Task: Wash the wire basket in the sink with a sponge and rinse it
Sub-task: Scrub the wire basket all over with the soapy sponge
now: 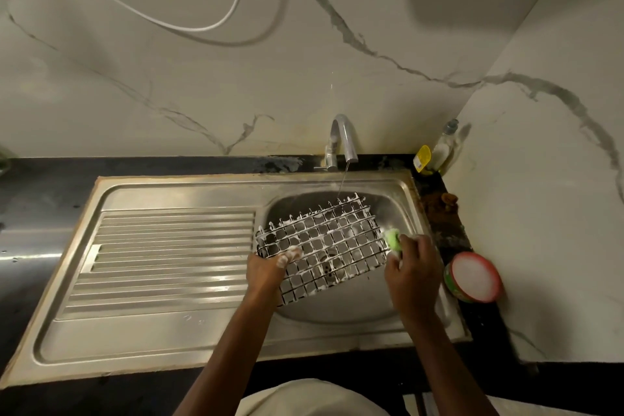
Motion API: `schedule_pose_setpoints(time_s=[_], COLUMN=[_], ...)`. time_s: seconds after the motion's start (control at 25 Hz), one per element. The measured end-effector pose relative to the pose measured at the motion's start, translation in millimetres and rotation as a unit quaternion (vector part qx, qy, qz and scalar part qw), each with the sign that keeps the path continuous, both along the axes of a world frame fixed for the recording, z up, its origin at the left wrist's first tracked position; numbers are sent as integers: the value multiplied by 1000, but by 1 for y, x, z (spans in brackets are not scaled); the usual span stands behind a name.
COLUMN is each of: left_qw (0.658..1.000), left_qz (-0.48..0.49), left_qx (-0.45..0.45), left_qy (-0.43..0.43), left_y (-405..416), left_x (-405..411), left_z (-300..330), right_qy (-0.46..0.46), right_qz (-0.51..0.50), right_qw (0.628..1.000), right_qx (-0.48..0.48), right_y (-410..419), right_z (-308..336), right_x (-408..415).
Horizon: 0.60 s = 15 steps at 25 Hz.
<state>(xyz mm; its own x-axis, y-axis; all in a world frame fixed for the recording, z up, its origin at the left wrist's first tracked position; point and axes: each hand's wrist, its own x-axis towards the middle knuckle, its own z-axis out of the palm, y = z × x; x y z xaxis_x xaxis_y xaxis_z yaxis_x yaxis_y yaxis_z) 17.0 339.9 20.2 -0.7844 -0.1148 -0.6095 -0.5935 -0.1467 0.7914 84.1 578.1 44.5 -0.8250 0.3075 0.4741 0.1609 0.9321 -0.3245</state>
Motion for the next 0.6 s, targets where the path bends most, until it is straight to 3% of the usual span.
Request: schedule_pose_setpoints(time_s=[0.12, 0.28, 0.48, 0.6], left_qw=[1000, 1000, 999, 999], left_qz=[3, -4, -14, -12], left_qx=[-4, 1, 13, 37], left_qy=[-4, -6, -33, -33], left_y=[6, 12, 10, 6], left_x=[-5, -5, 2, 1], left_z=[-5, -15, 6, 1], right_qy=[17, 6, 25, 3], right_qz=[15, 157, -17, -25], right_qw=[1000, 987, 998, 993], right_qx=[-13, 33, -57, -114], right_y=[-20, -55, 5, -14], right_z=[-8, -18, -1, -16], right_x=[8, 26, 2, 4])
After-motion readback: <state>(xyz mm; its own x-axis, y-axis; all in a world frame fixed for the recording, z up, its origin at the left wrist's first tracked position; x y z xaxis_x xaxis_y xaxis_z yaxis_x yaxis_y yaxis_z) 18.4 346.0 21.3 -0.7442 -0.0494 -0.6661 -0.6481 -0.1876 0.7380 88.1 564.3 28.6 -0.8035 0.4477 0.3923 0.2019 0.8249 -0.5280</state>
